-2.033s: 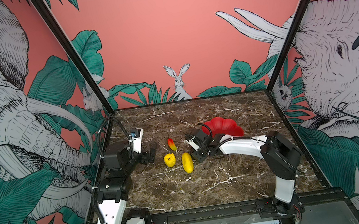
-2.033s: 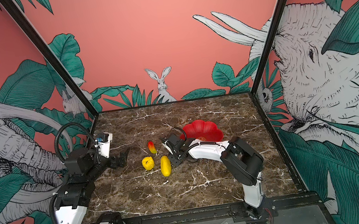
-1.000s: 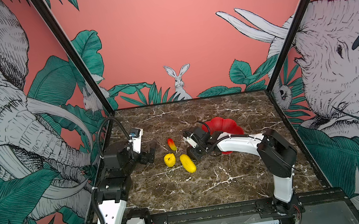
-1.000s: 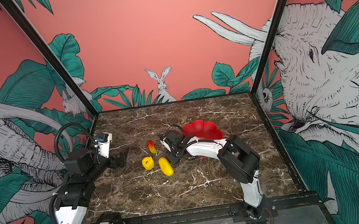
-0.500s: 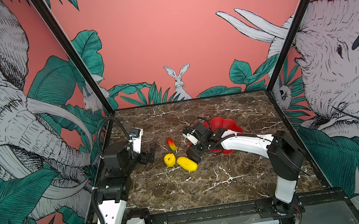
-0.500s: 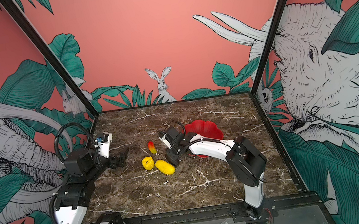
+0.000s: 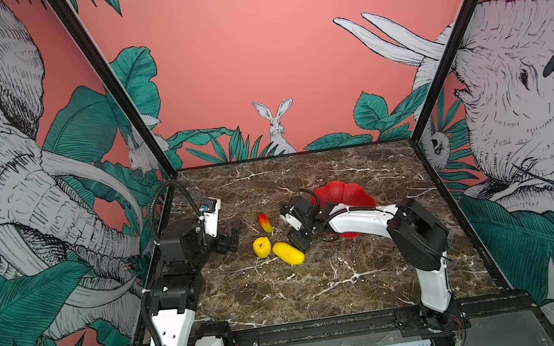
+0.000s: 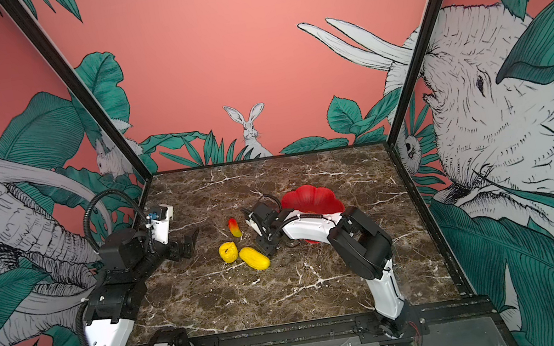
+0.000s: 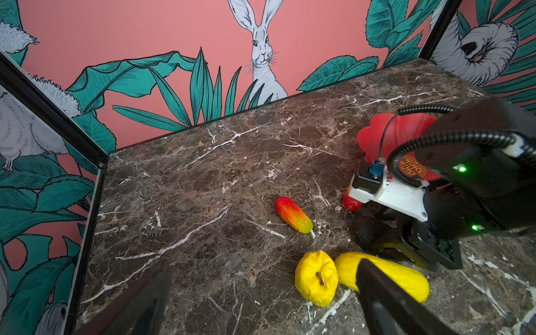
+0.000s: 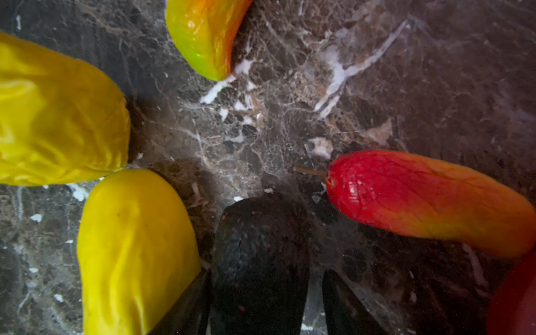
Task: Place and organize the fake fruits in the fruit bowl
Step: 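Carry the avocado with the right gripper into the red bowl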
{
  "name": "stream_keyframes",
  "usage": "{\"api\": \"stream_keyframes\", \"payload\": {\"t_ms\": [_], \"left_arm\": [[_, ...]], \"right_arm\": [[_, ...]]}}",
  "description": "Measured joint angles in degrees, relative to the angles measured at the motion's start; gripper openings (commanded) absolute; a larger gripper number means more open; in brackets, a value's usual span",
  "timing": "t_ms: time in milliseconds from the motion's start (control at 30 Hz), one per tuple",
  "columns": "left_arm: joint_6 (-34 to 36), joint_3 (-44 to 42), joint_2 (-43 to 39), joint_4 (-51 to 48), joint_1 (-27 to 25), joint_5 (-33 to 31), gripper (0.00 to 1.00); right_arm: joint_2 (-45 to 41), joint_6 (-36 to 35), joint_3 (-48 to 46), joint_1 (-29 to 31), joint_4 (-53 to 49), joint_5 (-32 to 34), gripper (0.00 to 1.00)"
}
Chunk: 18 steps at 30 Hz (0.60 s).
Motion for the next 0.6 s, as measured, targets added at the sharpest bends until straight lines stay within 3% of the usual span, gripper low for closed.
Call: {"api": "stream_keyframes", "payload": {"t_ms": [200, 400, 600], "left_arm": [[0.02, 0.00, 0.00, 0.00, 0.00, -0.04, 1.00], [0.22, 0.00, 0.00, 0.00, 0.00, -0.17, 1.00], [0.39, -0.02, 0.00, 0.00, 0.00, -0.52, 1.00]], "right_arm": [[0.26, 0.66, 0.00, 0.00, 0.22, -0.15, 0.32], [-5.16, -0.37, -0.09, -0.11, -2.32, 0.79, 0.31], [-20.94, -1.81, -2.32, -6.05, -2.91, 1.55, 0.31]]}}
